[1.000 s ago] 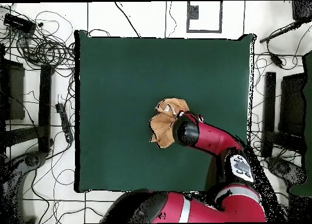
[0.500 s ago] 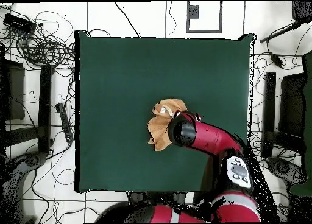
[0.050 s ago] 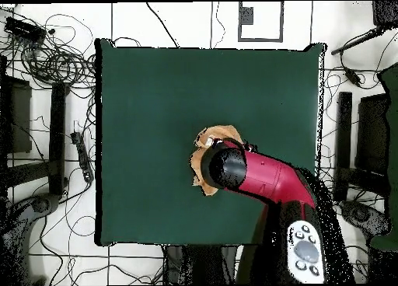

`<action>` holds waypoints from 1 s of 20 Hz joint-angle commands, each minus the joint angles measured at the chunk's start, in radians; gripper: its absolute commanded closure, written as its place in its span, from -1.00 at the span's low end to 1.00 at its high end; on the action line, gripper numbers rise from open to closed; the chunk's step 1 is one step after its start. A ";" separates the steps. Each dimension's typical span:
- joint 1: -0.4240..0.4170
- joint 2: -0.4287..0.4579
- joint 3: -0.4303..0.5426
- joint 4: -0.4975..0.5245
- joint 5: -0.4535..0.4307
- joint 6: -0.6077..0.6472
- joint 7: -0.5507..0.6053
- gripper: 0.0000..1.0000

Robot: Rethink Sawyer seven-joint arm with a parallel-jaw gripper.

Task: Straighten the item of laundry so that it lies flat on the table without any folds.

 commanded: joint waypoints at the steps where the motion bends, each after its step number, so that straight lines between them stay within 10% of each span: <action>1: 0.061 -0.050 0.090 0.070 0.066 0.113 0.194 -1.00; 20: 0.078 0.156 0.127 0.074 0.175 -0.114 0.277 -1.00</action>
